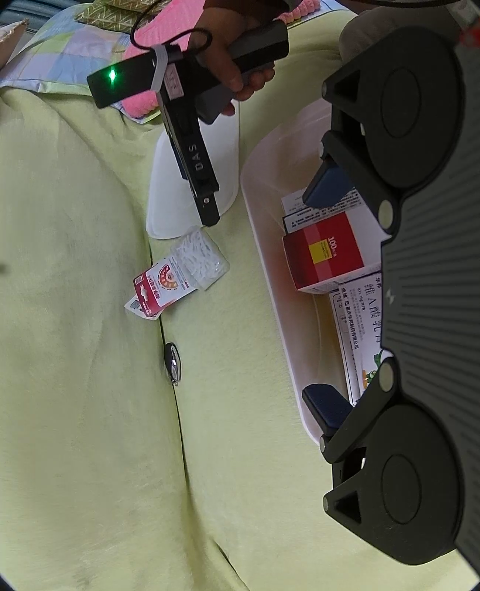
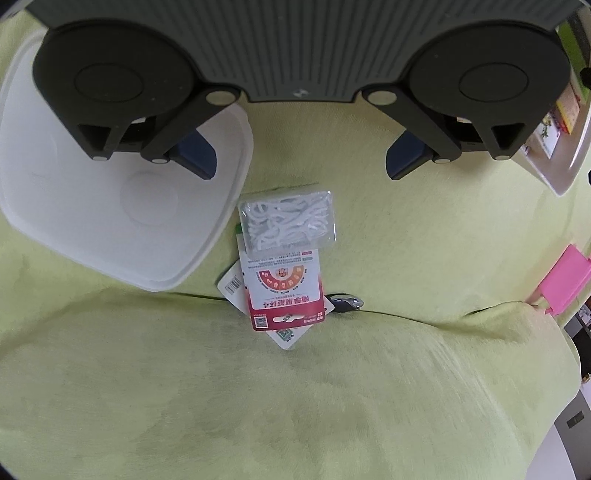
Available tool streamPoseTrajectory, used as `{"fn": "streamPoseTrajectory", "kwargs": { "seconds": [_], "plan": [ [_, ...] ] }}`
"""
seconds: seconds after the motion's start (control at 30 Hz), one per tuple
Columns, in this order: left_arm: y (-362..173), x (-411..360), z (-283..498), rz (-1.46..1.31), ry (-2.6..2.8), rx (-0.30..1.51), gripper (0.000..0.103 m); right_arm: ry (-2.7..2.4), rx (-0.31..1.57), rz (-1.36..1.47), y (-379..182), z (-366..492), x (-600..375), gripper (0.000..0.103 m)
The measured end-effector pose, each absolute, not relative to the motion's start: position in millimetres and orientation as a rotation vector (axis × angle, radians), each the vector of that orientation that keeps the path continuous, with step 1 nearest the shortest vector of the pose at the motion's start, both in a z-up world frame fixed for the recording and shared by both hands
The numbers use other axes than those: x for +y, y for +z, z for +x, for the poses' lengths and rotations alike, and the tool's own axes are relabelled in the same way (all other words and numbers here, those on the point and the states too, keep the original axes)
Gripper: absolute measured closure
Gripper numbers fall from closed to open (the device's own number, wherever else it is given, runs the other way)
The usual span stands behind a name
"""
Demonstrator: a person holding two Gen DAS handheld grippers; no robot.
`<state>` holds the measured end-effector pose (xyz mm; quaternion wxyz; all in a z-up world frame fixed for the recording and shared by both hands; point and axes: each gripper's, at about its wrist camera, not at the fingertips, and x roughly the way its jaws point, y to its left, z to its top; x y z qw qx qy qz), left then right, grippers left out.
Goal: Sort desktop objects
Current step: 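Close the right gripper on the clear floss-pick box, then carry the floss-pick box with the right gripper and lower it into the bin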
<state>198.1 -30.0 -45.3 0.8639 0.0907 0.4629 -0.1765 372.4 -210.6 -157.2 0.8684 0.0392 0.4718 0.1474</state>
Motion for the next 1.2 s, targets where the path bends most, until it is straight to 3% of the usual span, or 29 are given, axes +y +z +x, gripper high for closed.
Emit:
{"fn": "streamPoseTrajectory", "kwargs": {
  "seconds": [0.73, 0.87, 1.2],
  "plan": [
    [-56, -22, 220, 0.176, -0.360, 0.992, 0.001, 0.353, 0.965, -0.090, -211, 425, -180, 0.006],
    [-57, -21, 220, 0.174, -0.360, 0.996, 0.001, 0.353, 0.936, -0.112, -202, 417, -183, 0.018],
    [-53, -20, 213, 0.164, -0.359, 0.987, 0.001, 0.355, 0.863, -0.160, -180, 395, -190, 0.019]
  ]
}}
